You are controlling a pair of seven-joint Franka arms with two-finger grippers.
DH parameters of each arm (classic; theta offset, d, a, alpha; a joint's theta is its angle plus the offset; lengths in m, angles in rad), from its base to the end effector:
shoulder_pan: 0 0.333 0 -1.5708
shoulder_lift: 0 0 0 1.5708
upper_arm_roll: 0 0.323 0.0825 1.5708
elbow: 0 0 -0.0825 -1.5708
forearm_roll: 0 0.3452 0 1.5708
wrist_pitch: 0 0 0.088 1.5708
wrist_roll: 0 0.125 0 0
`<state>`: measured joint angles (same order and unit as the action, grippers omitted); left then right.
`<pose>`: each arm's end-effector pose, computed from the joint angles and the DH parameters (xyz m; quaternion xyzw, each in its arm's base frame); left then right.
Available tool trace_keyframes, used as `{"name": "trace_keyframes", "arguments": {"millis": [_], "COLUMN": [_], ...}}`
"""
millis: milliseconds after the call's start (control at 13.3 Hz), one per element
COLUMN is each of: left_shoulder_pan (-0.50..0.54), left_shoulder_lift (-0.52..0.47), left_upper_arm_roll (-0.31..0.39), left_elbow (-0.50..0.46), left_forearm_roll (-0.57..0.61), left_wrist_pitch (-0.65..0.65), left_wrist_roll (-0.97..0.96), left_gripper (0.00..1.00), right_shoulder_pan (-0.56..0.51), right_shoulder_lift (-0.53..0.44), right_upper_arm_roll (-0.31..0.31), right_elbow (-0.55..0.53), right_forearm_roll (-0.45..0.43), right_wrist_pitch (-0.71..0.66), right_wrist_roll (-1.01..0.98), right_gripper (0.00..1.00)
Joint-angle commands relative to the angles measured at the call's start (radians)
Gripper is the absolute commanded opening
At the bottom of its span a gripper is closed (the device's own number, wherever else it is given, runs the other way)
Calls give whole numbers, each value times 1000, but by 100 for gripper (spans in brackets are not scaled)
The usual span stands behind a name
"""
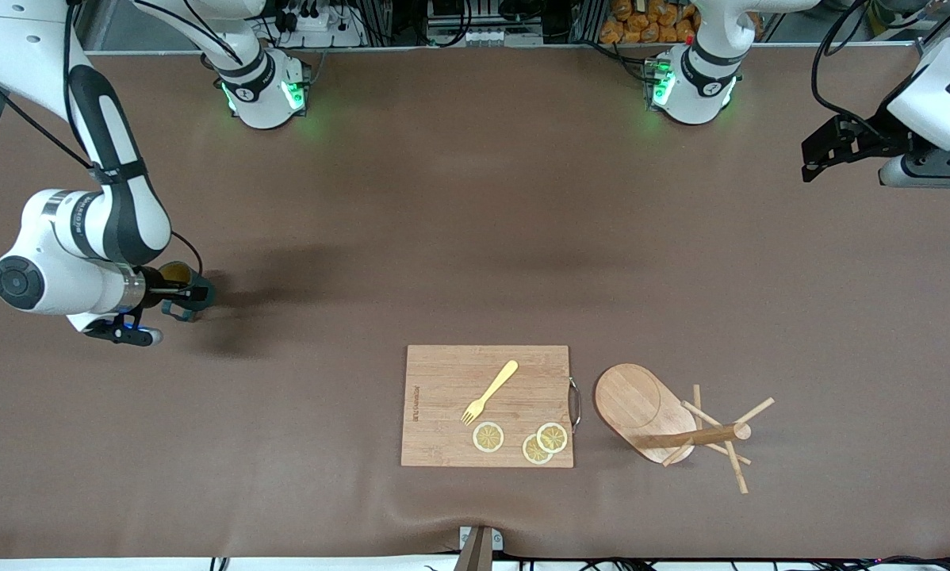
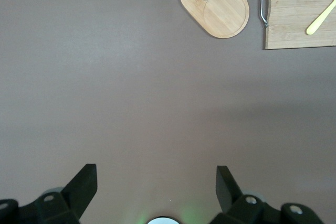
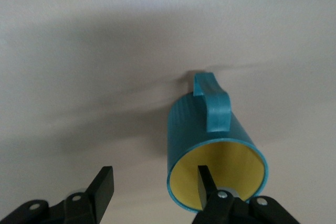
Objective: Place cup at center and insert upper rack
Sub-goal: 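Reach the right gripper down to the teal mug and grasp its rim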
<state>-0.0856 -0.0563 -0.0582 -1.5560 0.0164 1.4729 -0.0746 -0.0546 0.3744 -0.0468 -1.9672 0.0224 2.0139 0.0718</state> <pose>0.4825 -0.0686 0.6396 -0.9993 0.0338 0.0123 0.0112 0.5406 -0.0525 0.2757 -0.9824 0.0915 0.1628 0.0029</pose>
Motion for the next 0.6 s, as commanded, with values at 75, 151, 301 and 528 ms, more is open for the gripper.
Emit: {"name": "trace_keyframes", "arguments": {"millis": [75,151,301,528], "left_shoulder_pan": [0,0,4,6], "left_shoulder_lift": [6,4,6,6], "left_upper_arm_roll": [-3,-3,-3,-3], "left_elbow": [10,10,10,10], "left_forearm_roll": [7,7,7,7], "left_wrist_pitch": [-9,-9,-9,-9], "left_wrist_roll": [9,10,16,16], "left_gripper": [100,100,100,100], "right_shoulder_pan": [-10,-10,-13,-19], "right_shoulder_lift": [-16,-12,-11,-3], "right_upper_arm_roll": [5,5,5,5], "right_elbow": [-41,-41,-41,-42], "right_forearm_roll": [18,18,18,18], "right_wrist_pitch": [0,5,8,19], "right_wrist_roll": [-3,-1,-3,-6], "right_gripper": [56,44,38,32]}}
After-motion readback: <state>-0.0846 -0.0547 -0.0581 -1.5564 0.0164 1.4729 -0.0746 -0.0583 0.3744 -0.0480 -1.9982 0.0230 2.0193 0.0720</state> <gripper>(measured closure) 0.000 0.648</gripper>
